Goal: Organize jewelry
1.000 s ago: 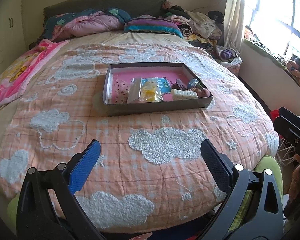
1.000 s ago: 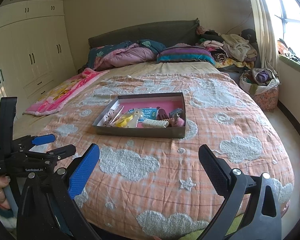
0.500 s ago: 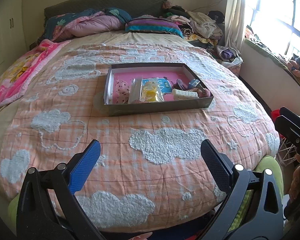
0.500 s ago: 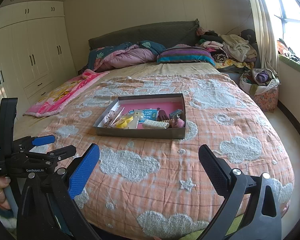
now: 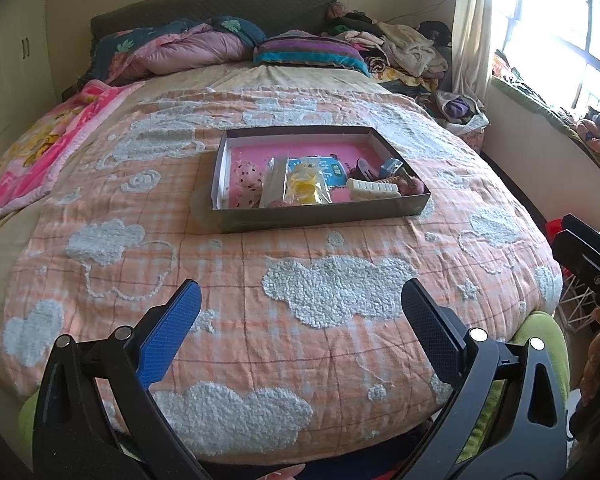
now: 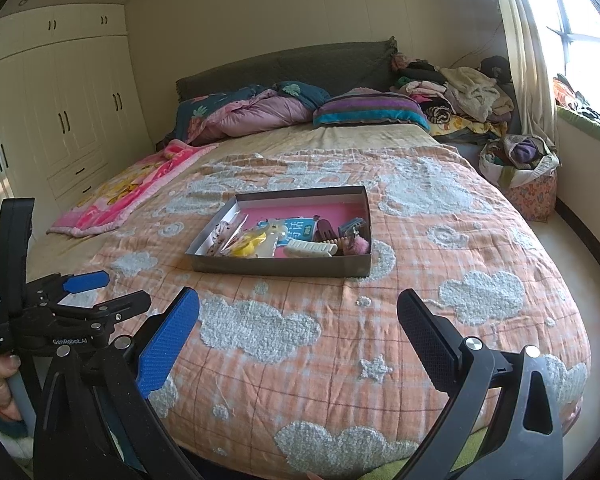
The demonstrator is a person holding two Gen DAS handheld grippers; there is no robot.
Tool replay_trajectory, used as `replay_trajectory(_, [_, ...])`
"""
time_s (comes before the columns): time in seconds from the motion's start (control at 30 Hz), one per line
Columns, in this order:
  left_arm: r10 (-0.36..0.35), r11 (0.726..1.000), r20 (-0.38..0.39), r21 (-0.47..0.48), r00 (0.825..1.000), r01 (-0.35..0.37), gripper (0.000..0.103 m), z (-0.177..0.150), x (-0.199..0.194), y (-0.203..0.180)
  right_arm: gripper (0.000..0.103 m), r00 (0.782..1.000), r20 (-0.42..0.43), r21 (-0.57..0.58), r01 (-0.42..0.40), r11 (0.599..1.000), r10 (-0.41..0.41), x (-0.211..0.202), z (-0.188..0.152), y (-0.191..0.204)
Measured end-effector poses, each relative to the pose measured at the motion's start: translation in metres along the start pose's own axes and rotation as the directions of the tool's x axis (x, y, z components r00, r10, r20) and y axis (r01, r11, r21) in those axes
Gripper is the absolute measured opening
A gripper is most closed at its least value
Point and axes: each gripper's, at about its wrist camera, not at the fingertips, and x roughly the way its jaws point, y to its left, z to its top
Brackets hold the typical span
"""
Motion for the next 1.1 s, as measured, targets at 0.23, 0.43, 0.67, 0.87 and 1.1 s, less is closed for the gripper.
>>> replay_trajectory(0.23, [0.004, 1.0, -0.006, 0.002, 1.0, -0.004, 0.094, 0.0009, 0.0, 0.0006, 0.099, 1.0, 0.002, -0.004, 0.002, 1.0, -0.002, -0.0007, -0.0001, 0.0011])
replay_trajectory(0.43, [0.008, 1.0, -0.011, 0.008, 1.0, -0.008, 0.094, 0.0005, 0.001, 0.0002, 0.099, 1.0, -0.002, -0.003, 0.007, 1.0, -0.007, -0.0004, 0.0018, 0.0008])
replay_trajectory(0.67, [0.01, 1.0, -0.012, 0.007, 1.0, -0.01, 0.094, 0.0004, 0.0011, -0.0001, 0.099, 1.0, -0.004, -0.008, 0.008, 1.0, -0.008, 0.0004, 0.0031, 0.0019])
replay_trajectory(0.87, [0.011, 1.0, -0.011, 0.006, 1.0, -0.011, 0.094, -0.0007, 0.0012, -0.0005, 0.099, 1.0, -0.003, -0.008, 0.007, 1.0, -0.007, 0.0004, 0.0032, 0.0022])
replay_trajectory(1.1, [0.012, 1.0, -0.013, 0.009, 1.0, -0.012, 0.094, -0.0017, 0.0014, -0.0018, 0.099, 1.0, -0.004, -0.007, 0.007, 1.0, -0.007, 0.0005, 0.0032, 0.0024])
